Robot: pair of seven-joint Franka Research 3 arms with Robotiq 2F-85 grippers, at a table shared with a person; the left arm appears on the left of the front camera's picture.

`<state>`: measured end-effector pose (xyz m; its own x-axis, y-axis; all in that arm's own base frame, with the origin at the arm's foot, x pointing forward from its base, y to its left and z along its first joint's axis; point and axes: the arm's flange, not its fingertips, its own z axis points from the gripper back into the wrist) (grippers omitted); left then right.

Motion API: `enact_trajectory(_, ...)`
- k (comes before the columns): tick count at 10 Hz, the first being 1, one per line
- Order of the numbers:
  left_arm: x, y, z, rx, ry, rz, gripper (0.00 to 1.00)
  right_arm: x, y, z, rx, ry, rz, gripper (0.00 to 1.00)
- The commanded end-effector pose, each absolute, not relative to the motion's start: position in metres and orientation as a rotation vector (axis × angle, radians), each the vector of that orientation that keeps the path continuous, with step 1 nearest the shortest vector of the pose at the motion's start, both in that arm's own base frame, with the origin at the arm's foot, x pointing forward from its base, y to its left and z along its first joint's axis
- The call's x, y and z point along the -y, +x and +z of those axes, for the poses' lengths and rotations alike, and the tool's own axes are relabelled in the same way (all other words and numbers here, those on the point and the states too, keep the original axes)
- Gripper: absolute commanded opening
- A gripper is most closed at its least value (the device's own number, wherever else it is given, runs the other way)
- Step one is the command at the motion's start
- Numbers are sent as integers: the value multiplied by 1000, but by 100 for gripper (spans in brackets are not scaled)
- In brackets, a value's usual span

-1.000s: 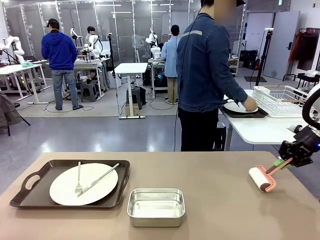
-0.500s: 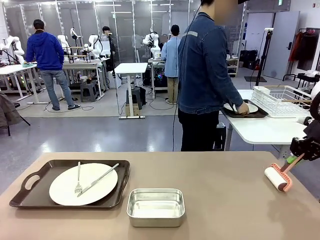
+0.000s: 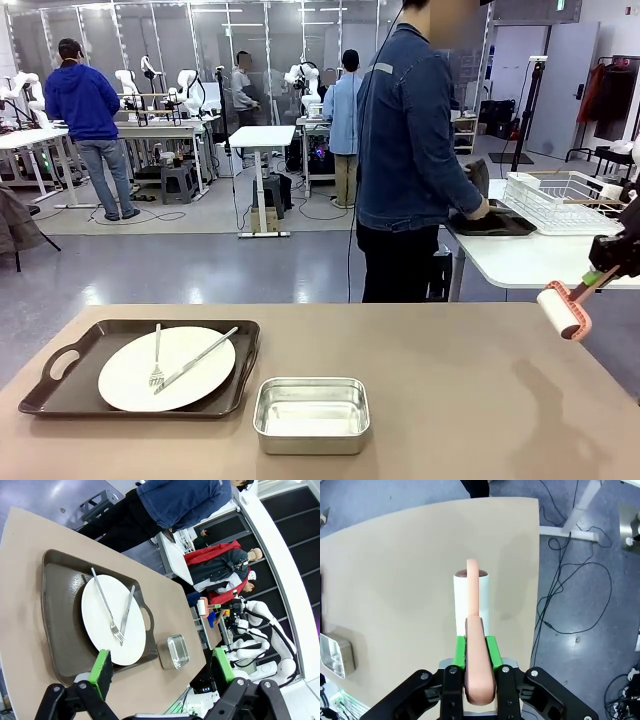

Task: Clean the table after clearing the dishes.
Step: When the left (or right) Handle tray is removed, use the left hand (or right hand) to clean the left (or right) side of the table with the Lint Roller, then place the Lint Roller back on top of the Airtight Container.

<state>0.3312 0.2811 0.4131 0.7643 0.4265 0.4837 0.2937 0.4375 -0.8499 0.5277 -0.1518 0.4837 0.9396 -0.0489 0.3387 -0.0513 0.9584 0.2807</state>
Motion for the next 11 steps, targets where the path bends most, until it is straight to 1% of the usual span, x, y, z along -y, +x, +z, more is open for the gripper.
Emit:
enact_trajectory(1,-283,327,413,736,-1148,85,100,133,524,485,315,248,-18,21)
enact_trajectory(2,-283,327,413,736,-1148,85,100,152,528,484,351,291,1,21)
enact_trajectory(11,-283,327,413,736,-1148,85,100,152,528,484,351,291,1,21)
